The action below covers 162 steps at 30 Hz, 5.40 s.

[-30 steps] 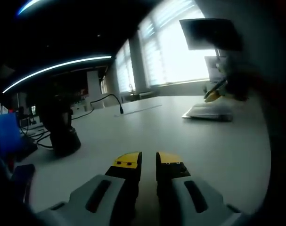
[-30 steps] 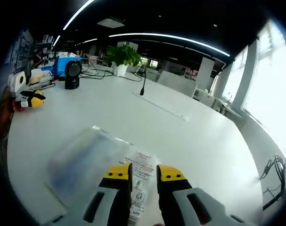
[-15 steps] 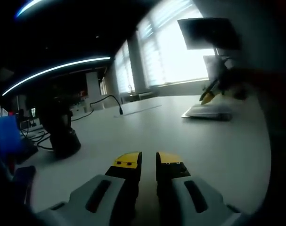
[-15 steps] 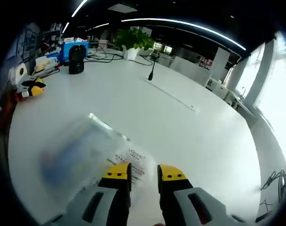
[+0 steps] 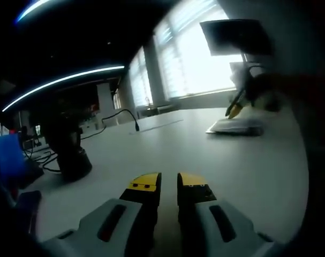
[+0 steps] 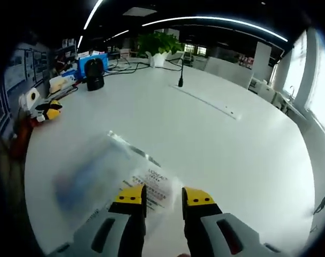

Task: Clip sheet goods on table flip sheet goods clip sheet goods scan sheet goods put sheet goods back to table

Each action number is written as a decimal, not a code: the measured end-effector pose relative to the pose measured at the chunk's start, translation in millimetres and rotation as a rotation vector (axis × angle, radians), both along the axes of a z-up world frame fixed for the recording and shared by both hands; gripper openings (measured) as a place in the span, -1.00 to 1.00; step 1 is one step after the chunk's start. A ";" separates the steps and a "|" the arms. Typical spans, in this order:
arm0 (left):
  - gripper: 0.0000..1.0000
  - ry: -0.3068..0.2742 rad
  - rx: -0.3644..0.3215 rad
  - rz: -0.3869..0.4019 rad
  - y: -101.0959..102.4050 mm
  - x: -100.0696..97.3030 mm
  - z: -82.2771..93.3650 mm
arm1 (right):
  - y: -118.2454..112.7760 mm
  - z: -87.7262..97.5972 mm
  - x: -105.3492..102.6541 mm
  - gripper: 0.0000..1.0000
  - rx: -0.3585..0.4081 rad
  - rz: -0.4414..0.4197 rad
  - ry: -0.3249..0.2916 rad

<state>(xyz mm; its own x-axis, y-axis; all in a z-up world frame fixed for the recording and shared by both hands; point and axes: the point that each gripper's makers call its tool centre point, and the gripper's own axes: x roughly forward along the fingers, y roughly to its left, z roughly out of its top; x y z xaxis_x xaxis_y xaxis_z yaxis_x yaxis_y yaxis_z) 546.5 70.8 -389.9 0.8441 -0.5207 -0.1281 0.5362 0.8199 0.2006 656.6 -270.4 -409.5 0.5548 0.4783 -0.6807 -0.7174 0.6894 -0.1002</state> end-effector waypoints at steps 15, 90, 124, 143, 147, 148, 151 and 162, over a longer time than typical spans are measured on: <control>-0.91 0.000 0.006 -0.010 -1.5 -0.8 -1.0 | -1.2 -13.7 2.6 -0.51 0.029 -0.011 0.070; -0.92 -0.016 0.007 -0.002 -1.1 -1.6 1.2 | 12.5 -7.7 -2.0 -0.97 -0.225 0.100 -0.139; -0.92 -0.014 -0.003 -0.007 -0.4 -1.5 1.9 | 23.0 62.1 -32.6 -1.00 -0.071 -0.026 -0.107; -0.92 -0.015 -0.001 -0.007 -0.9 -1.8 1.8 | 67.0 124.4 -40.4 -1.00 0.050 -0.023 -0.204; -0.92 -0.015 -0.004 -0.010 -1.4 -2.1 2.1 | 77.2 134.1 -38.0 -1.00 0.067 -0.018 -0.228; -0.92 -0.014 -0.004 -0.010 -1.4 -2.1 2.1 | 80.0 136.1 -37.3 -1.00 0.073 -0.018 -0.234; -0.92 -0.015 -0.005 -0.011 -1.3 -2.1 2.2 | 87.3 143.5 -33.6 -1.00 0.100 -0.033 -0.255; -0.92 -0.014 -0.003 -0.014 -1.6 -2.4 1.8 | 131.0 164.0 -27.3 -1.00 0.182 -0.014 -0.315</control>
